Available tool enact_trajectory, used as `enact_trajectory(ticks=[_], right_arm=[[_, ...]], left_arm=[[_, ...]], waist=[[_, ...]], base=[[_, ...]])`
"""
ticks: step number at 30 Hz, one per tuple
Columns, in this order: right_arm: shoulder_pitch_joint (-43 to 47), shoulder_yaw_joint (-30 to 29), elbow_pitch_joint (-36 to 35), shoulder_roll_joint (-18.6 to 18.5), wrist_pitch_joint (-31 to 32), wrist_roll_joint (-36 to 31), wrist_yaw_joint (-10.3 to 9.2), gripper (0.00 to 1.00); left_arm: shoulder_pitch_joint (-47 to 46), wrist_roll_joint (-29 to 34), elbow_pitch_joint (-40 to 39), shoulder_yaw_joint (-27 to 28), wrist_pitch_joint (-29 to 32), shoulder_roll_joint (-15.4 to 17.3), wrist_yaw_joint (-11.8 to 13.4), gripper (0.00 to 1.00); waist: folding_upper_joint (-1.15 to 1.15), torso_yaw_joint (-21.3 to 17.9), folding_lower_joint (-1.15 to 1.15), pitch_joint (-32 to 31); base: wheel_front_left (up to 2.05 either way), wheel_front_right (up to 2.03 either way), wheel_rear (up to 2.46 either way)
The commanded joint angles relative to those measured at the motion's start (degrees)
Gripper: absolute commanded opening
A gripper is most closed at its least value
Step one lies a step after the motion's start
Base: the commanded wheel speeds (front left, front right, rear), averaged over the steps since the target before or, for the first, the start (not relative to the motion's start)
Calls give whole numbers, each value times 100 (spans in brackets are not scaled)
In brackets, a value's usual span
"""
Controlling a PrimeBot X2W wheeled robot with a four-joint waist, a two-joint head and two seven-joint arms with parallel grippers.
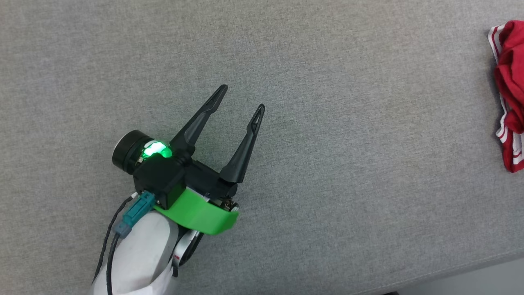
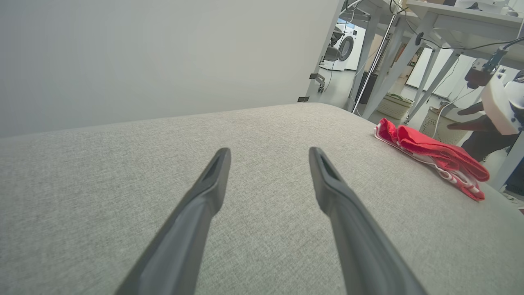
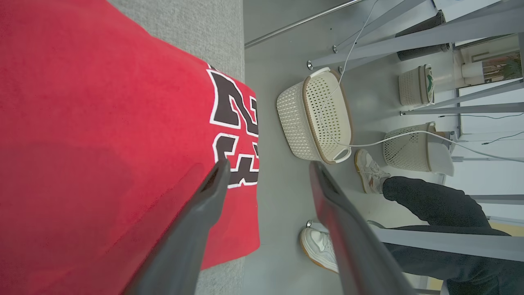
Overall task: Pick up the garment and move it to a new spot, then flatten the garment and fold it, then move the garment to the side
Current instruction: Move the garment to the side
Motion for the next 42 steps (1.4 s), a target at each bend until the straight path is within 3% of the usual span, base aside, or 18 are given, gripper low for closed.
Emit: enact_trajectory(ticks=[1,8,18,30,35,42], right_arm=[[-33,-5,-105,32,-47,-34,-10,100],[125,207,-949,263,-83,253,-10,100],[758,175,-1948,1011,-729,799,-10,100],[1980,-231,-2457,2428,-2212,1129,-10,100],[2644,-262,-2439,3143,-2871,1100,-10,100],[3302,-208,-2241,3788,-3409,967,-10,100]], left_arm=[[-43,-31,30,42,-33,-44,-17,100],[466,-147,311,547,-33,-412,-17,100],[1112,-144,497,1245,-33,-677,-17,100],[1661,-155,606,1655,-33,-832,-17,100],[1872,-154,698,1708,-33,-873,-17,100],[2014,-164,896,1673,-33,-925,-17,100]], waist=[[0,86,-1,-248],[0,439,-1,-1317],[0,890,-1,-2274],[0,1316,-1,-2836],[0,1412,-1,-2931],[0,1468,-1,-3043]], base=[[0,0,0],[0,0,0],[0,0,0],[0,0,0],[0,0,0],[0,0,0]])
